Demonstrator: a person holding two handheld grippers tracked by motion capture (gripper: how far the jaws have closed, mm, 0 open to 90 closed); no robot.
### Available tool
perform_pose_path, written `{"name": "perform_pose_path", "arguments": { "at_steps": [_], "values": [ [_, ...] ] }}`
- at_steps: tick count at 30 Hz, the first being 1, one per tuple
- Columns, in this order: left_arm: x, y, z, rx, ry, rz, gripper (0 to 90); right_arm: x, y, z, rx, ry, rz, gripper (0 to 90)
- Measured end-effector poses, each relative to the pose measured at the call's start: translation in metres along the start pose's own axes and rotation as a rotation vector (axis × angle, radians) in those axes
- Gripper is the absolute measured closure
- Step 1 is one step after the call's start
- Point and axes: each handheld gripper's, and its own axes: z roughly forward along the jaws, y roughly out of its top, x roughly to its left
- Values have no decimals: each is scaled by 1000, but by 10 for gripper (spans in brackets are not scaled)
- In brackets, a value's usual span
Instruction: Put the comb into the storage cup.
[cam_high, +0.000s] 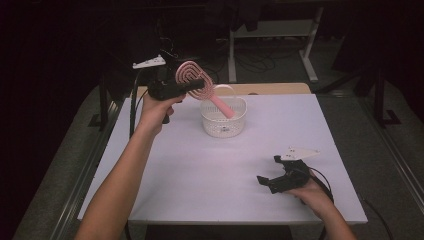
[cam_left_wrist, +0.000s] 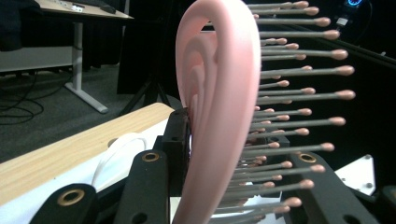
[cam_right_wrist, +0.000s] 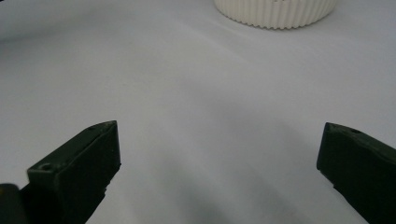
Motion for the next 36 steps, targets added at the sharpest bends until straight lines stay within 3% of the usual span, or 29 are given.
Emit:
{"name": "perform_pose_path", "arguments": {
  "at_steps": [8,17,36],
  "values": [
    [7,-2,18,-5,27,-2,645,0,0,0,2,1,-1,0],
    [19,-11,36,26,53,-14,645,0,0,0,1,1,0,0],
    [39,-38,67,75,99,-93,645,0,0,-1,-2,0,-1,0]
  ]
}}
